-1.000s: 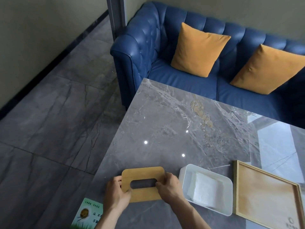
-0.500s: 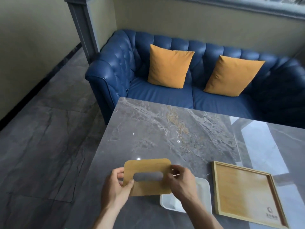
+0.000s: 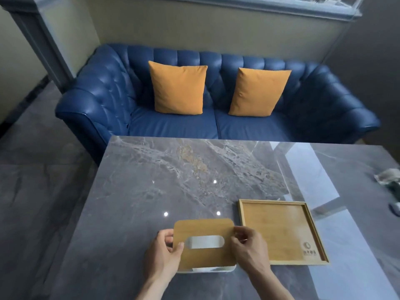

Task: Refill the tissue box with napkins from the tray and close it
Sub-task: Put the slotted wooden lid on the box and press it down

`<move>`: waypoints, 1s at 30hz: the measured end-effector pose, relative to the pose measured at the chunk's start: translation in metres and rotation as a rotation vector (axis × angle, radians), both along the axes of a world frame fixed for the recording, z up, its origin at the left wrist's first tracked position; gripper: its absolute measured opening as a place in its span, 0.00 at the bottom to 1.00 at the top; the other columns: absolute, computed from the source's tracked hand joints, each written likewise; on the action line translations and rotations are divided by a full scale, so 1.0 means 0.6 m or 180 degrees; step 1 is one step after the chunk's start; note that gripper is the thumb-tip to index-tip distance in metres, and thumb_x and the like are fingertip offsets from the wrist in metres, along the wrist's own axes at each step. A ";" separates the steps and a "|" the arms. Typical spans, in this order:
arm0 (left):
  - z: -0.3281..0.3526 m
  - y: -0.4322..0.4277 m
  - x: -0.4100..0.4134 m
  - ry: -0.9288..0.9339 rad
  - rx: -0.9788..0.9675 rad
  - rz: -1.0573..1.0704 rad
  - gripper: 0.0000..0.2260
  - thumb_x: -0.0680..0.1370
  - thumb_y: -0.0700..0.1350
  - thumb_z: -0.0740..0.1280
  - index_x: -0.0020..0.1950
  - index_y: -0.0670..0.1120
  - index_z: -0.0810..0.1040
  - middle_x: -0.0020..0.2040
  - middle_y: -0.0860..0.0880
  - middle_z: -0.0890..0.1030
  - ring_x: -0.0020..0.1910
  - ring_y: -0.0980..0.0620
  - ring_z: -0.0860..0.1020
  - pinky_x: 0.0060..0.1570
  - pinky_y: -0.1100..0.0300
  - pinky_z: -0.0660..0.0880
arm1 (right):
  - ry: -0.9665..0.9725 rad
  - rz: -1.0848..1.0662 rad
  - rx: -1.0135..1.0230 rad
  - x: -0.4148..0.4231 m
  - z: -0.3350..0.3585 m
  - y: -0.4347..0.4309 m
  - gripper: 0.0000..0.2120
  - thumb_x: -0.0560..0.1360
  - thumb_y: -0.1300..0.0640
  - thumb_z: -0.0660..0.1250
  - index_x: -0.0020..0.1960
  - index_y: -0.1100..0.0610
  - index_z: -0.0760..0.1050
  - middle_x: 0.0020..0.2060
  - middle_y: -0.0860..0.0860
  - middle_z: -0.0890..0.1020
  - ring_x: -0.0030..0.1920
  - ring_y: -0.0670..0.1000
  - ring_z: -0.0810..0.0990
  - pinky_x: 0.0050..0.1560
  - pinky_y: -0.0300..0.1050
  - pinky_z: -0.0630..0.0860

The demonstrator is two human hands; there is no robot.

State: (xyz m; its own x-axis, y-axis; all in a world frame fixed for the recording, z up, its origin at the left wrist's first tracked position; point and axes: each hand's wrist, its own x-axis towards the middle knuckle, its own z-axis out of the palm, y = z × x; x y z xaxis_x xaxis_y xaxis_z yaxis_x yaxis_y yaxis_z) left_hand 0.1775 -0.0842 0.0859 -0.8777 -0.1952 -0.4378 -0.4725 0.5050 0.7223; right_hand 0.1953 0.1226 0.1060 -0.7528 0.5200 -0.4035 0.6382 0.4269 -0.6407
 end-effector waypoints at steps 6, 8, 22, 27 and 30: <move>-0.002 0.019 0.018 -0.0061 -0.0061 0.0013 0.10 0.73 0.43 0.72 0.52 0.52 0.77 0.43 0.56 0.82 0.37 0.63 0.78 0.32 0.70 0.66 | -0.0142 0.0004 -0.0081 0.011 -0.016 0.008 0.15 0.70 0.58 0.68 0.56 0.55 0.83 0.45 0.51 0.87 0.48 0.52 0.84 0.52 0.48 0.80; -0.004 0.020 0.021 -0.0087 -0.0113 0.0008 0.10 0.73 0.43 0.72 0.51 0.53 0.77 0.43 0.56 0.82 0.37 0.63 0.78 0.32 0.70 0.66 | -0.0153 0.0052 -0.0078 0.014 -0.020 0.008 0.16 0.70 0.59 0.68 0.56 0.55 0.83 0.45 0.51 0.87 0.49 0.53 0.84 0.51 0.46 0.79; -0.022 0.025 0.017 0.0114 -0.0371 0.0038 0.13 0.73 0.44 0.71 0.57 0.51 0.79 0.48 0.54 0.82 0.41 0.61 0.79 0.42 0.60 0.72 | -0.0141 0.0224 -0.0161 0.013 -0.032 0.005 0.18 0.70 0.60 0.67 0.59 0.56 0.81 0.46 0.51 0.85 0.48 0.52 0.81 0.49 0.44 0.77; -0.019 0.023 0.021 0.0138 -0.0452 0.0032 0.12 0.73 0.43 0.72 0.55 0.52 0.80 0.47 0.55 0.82 0.38 0.63 0.78 0.36 0.65 0.68 | -0.0190 0.0281 -0.0073 0.013 -0.038 0.002 0.19 0.71 0.58 0.66 0.61 0.55 0.80 0.51 0.52 0.84 0.51 0.52 0.81 0.51 0.45 0.77; -0.017 0.022 0.024 0.0163 -0.0546 0.0038 0.12 0.72 0.43 0.72 0.54 0.54 0.81 0.46 0.55 0.83 0.37 0.63 0.78 0.37 0.65 0.69 | -0.0221 0.0322 0.0093 0.015 -0.046 0.002 0.19 0.70 0.57 0.66 0.61 0.53 0.81 0.50 0.51 0.84 0.50 0.50 0.81 0.52 0.45 0.77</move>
